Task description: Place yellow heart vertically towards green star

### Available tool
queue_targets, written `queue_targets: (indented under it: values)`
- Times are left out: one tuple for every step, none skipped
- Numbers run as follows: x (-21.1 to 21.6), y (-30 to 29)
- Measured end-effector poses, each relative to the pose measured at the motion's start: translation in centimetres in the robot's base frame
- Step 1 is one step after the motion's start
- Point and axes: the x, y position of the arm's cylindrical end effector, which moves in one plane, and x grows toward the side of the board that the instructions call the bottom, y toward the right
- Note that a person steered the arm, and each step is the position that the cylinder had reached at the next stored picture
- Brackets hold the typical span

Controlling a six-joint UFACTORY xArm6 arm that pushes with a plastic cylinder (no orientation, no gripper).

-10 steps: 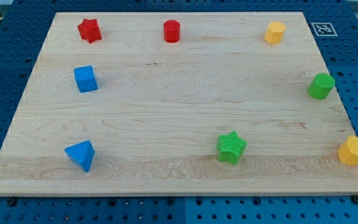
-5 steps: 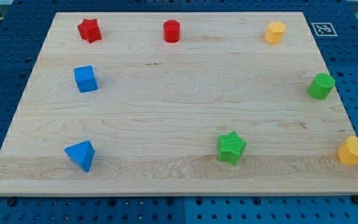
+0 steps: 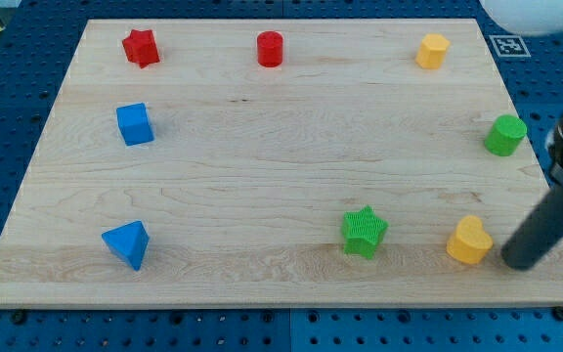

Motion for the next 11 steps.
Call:
queue_targets:
  values:
    - [1.6, -0.9]
    - [-1.7, -4.2]
    - [-6.8, -8.7]
    - [-12.0, -12.9]
    - [-13.5, -14.4]
    - [-9.6, -13.3]
    - [-6.3, -12.7]
    - [-5.6, -9.4]
    - [-8.9, -6.3]
    - [-12.8, -6.0]
    - [-15.0, -8.6]
